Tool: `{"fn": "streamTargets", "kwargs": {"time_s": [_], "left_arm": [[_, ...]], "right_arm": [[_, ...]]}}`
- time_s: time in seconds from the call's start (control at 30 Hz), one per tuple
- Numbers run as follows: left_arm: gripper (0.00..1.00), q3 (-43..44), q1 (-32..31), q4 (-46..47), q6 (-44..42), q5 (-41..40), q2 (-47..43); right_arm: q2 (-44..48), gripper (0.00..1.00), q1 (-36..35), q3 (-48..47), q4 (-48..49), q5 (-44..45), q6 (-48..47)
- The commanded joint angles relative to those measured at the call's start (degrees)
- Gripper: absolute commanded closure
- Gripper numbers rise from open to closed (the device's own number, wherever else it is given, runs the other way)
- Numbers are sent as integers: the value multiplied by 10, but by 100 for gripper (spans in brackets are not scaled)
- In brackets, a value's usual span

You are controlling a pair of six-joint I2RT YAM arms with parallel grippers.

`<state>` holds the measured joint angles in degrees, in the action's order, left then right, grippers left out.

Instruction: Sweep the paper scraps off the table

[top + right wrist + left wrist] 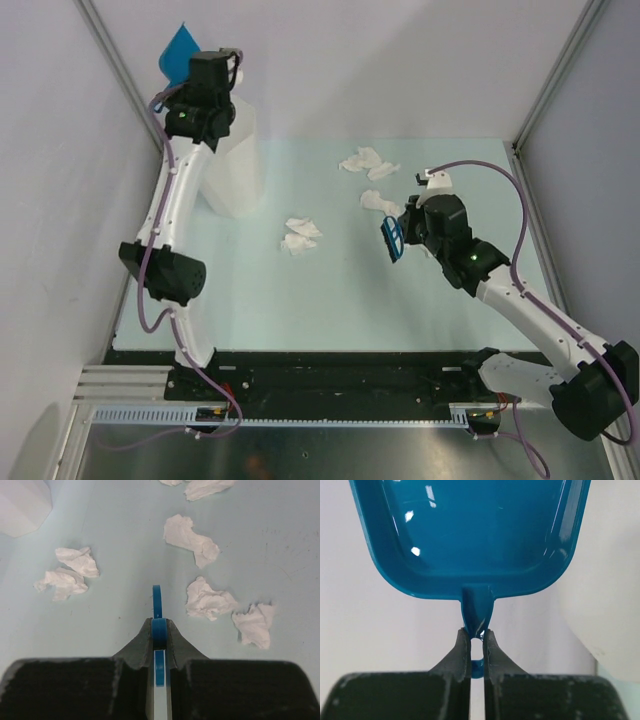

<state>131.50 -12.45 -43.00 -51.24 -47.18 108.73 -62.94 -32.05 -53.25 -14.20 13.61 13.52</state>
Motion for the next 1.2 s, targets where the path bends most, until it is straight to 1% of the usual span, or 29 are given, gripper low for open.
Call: {"fn": "streamTargets", "kwargs": {"time_s": [0.0,0.1,0.17,0.2,0.23,0.27,0.3,0.33,0.37,0.4,0.43,0.47,0.5,0.53,0.57,0.6,0.63,0.67,0.7,0.73,0.8,0.83,0.87,0.9,0.97,1.0,1.07,1.1,1.17], "left_arm": [[100,27,-5,20,-86,-130,14],[100,28,-12,26,-83,-126,4],[100,30,-21,24,-73,-94,-15],[100,25,-26,25,-62,-66,-32],[100,5,-34,25,-30,-31,-48],[100,-4,-37,24,-7,41,-68],[100,-18,-39,25,16,77,-104],[100,-41,-41,24,67,102,-124],[100,-55,-40,24,91,154,-140],[100,-73,-40,26,133,180,-178],[100,-114,-40,24,151,205,-197],[100,-138,-40,24,165,261,-216],[100,-162,-41,23,190,285,-240],[100,-210,-40,23,198,308,-276],[100,-232,-41,23,206,325,-295],[100,-257,-40,22,219,351,-314],[100,-303,-40,22,223,363,-345],[100,-327,-40,21,224,372,-361],[100,-351,-40,21,223,382,-375],[100,-392,-40,22,222,381,-388],[100,-430,-39,20,220,377,-419],[100,-464,-38,20,222,375,-428],[100,-480,-36,16,224,376,-443],[100,-494,-35,14,230,379,-449],[100,-527,-34,7,237,392,-461],[100,-544,-34,5,243,399,-463],[100,-562,-34,-2,243,430,-467],[100,-582,-34,-5,235,447,-469],[100,-604,-34,-15,222,497,-470]], "right_arm": [[23,100,-4,7,29,-9,9],[33,100,-6,8,27,-8,7],[33,100,-7,8,36,-14,-4],[29,100,-8,8,42,-19,-10],[23,100,-13,8,61,-27,-17],[7,100,-15,10,75,-49,-31],[-7,100,-19,10,92,-60,-57],[-20,100,-20,10,135,-87,-67],[-36,100,-18,7,168,-102,-64],[-70,100,-14,3,192,-121,-33],[-86,100,-12,-3,248,-172,-16],[-109,100,-15,-11,284,-192,-2],[-150,100,-21,-12,364,-211,19],[-181,100,-31,-15,408,-235,24],[-209,100,-47,-25,448,-241,33],[-277,100,-50,-41,506,-248,49],[-310,100,-51,-61,523,-262,100],[-342,100,-50,-110,536,-274,128],[-378,100,-49,-133,559,-280,153],[-431,100,-49,-152,569,-278,211],[-484,100,-50,-205,582,-257,261],[-527,100,-52,-221,584,-235,279],[-546,100,-53,-236,579,-220,311],[-564,100,-55,-264,554,-202,323],[-613,100,-54,-288,524,-168,345],[-627,100,-49,-301,480,-157,349],[-638,100,-41,-310,438,-137,342],[-635,100,-35,-311,390,-119,329],[-608,100,-32,-303,338,-109,298]]}}
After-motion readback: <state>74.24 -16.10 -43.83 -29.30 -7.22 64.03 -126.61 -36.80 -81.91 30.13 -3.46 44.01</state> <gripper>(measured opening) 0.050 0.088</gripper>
